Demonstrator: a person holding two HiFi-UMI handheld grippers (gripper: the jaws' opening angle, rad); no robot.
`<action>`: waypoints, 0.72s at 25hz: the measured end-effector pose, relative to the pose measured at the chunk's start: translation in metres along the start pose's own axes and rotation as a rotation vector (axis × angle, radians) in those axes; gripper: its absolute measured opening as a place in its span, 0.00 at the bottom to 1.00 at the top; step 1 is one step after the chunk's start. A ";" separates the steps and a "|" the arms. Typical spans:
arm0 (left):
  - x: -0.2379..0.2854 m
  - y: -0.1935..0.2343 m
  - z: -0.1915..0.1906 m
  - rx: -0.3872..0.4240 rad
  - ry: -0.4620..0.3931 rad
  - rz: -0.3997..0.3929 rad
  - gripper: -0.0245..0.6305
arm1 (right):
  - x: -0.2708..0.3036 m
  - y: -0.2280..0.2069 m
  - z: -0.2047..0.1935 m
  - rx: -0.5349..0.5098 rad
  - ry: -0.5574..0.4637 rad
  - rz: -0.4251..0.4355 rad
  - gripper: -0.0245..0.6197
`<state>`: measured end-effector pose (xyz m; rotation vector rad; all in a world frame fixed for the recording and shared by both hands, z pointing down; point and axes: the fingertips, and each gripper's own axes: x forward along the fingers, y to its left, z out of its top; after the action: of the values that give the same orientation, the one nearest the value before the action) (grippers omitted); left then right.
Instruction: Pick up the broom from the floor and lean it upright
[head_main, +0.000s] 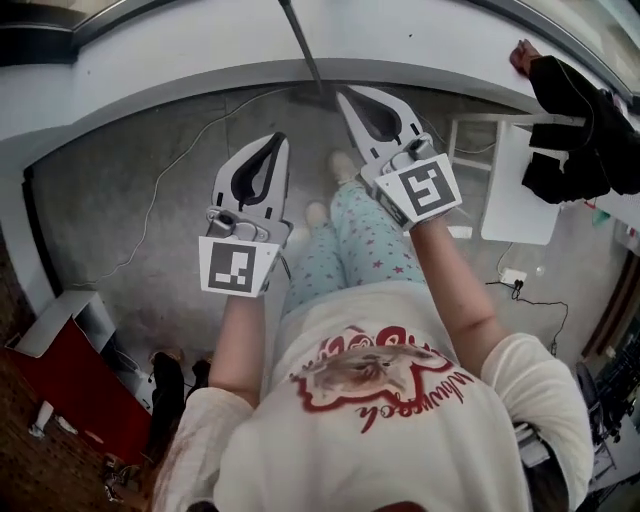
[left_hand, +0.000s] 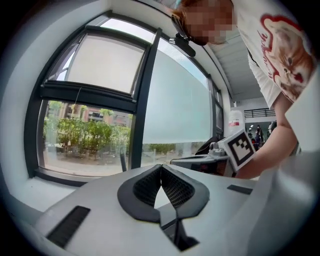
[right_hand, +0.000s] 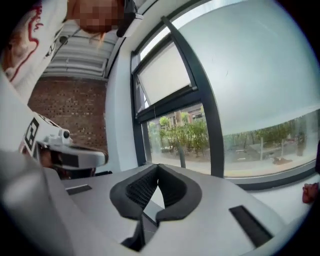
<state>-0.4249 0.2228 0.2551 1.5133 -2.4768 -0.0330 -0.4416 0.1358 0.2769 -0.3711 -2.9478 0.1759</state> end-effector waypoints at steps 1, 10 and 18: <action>-0.008 -0.010 0.007 0.006 -0.002 -0.026 0.07 | -0.016 0.012 0.022 -0.007 -0.042 -0.010 0.08; -0.059 -0.088 0.087 0.089 -0.080 -0.183 0.07 | -0.109 0.089 0.113 -0.039 -0.111 -0.056 0.08; -0.102 -0.159 0.095 0.105 -0.122 -0.154 0.07 | -0.202 0.116 0.120 -0.058 -0.109 -0.046 0.08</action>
<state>-0.2615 0.2292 0.1208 1.7943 -2.4837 -0.0230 -0.2424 0.1845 0.1140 -0.3109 -3.0708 0.1076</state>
